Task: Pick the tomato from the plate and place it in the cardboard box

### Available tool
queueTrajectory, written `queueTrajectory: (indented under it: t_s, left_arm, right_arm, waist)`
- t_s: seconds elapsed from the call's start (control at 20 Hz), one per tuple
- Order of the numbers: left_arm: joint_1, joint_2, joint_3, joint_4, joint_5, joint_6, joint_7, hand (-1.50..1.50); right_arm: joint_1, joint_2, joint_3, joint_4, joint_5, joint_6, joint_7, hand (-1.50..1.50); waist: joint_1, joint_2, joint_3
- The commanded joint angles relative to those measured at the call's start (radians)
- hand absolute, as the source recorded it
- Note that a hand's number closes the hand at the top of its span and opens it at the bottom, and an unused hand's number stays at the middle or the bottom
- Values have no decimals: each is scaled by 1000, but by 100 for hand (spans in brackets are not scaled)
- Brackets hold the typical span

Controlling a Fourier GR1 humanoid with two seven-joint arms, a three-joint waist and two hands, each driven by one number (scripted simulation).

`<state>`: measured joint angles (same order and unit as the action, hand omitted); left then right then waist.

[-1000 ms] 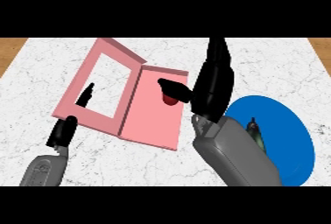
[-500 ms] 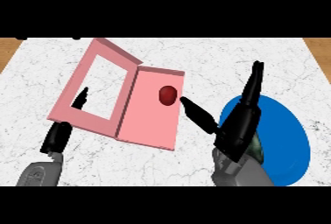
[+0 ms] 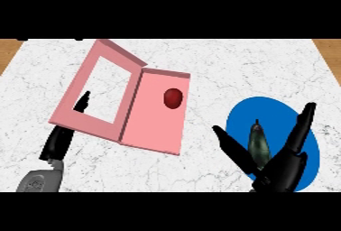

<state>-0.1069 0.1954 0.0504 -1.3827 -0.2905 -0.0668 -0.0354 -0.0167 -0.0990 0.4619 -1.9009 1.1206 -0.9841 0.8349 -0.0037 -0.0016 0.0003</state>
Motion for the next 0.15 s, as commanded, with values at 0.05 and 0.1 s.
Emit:
queueTrajectory:
  t_s: [0.05,0.1]
  left_arm:
    - [22,34,24,-41,23,-45,15,0]
    - [11,1,16,43,-1,-11,-52,0]
  right_arm:
    - [198,-97,57,-108,-91,-68,-82,-150]
    - [127,-93,16,-42,-154,-71,-118,-150]
  waist:
    - [0,-1,0]
    - [2,1,0]
